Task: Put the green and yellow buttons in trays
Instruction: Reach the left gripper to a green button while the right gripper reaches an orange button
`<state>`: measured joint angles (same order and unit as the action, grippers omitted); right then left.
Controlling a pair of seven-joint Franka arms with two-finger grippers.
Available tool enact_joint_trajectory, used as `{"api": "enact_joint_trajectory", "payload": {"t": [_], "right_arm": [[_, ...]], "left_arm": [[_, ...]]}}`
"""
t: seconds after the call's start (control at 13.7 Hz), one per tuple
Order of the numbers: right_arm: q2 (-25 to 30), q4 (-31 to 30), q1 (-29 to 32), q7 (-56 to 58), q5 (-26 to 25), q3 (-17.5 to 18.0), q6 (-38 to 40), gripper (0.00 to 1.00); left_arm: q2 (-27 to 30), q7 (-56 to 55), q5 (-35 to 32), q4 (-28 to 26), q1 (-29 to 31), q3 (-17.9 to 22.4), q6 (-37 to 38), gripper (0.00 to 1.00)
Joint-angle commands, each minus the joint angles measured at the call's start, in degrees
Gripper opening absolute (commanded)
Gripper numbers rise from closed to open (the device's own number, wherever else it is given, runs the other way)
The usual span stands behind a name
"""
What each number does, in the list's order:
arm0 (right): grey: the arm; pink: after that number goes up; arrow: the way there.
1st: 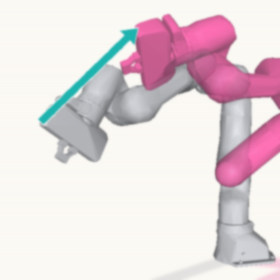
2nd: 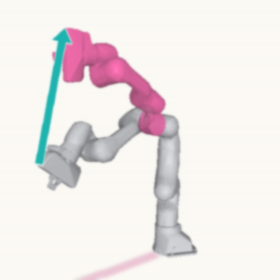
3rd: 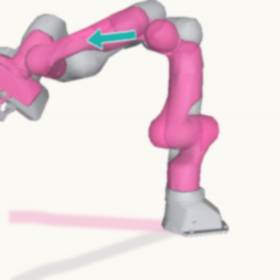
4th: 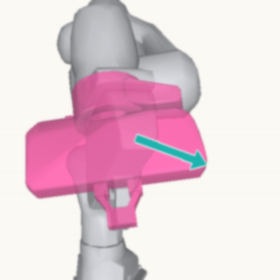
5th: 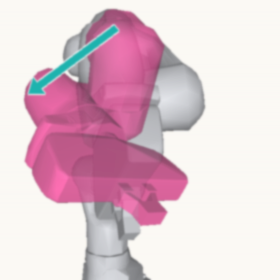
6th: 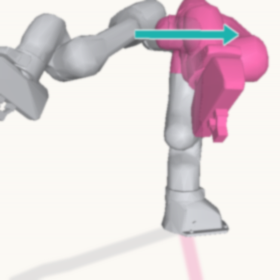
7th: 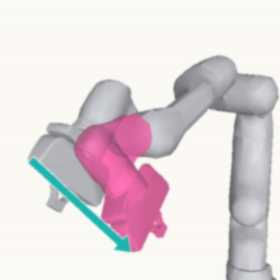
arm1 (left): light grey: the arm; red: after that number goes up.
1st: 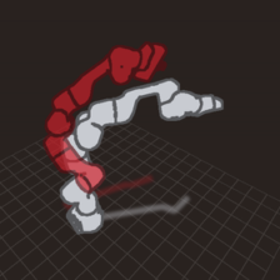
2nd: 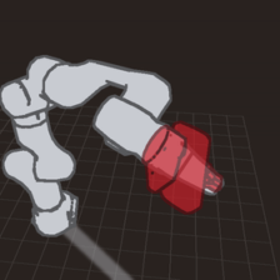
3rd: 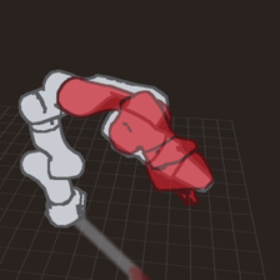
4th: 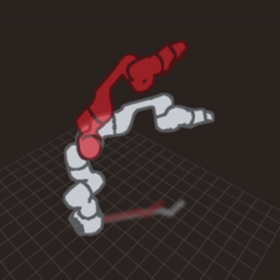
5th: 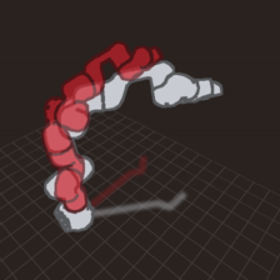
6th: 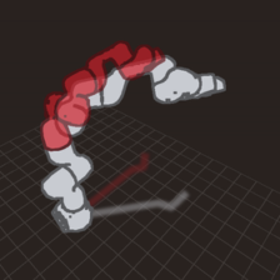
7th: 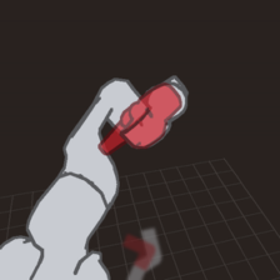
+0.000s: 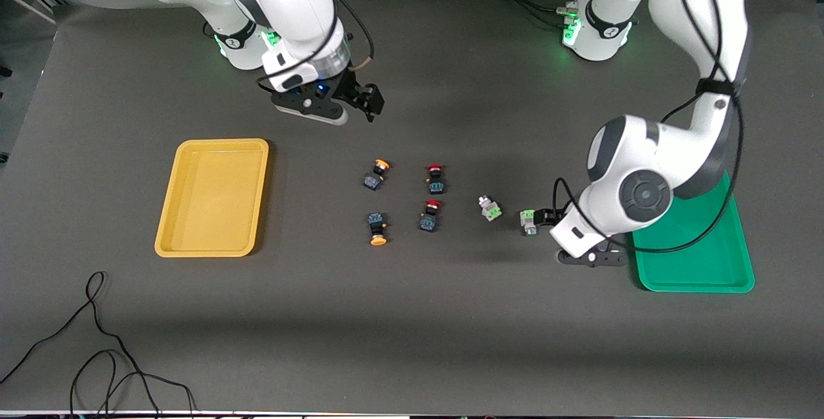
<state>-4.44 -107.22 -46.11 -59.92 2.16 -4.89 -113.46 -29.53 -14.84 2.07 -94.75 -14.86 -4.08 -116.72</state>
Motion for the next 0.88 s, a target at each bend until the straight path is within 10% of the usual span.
{"api": "enact_joint_trajectory", "payload": {"t": [0.0, 0.8], "right_arm": [[-1.88, -6.49, -0.21, -0.73, -0.23, -0.83, -8.94, 1.0], [-21.04, -12.05, -0.73, -2.22, -0.23, -1.0, -32.7, 1.0]], "left_arm": [[0.09, -0.89, 0.04, -7.09, -1.57, 0.65, -9.37, 0.99], [-4.48, -5.19, 0.74, -10.37, -4.03, 0.21, -16.34, 0.99]]}}
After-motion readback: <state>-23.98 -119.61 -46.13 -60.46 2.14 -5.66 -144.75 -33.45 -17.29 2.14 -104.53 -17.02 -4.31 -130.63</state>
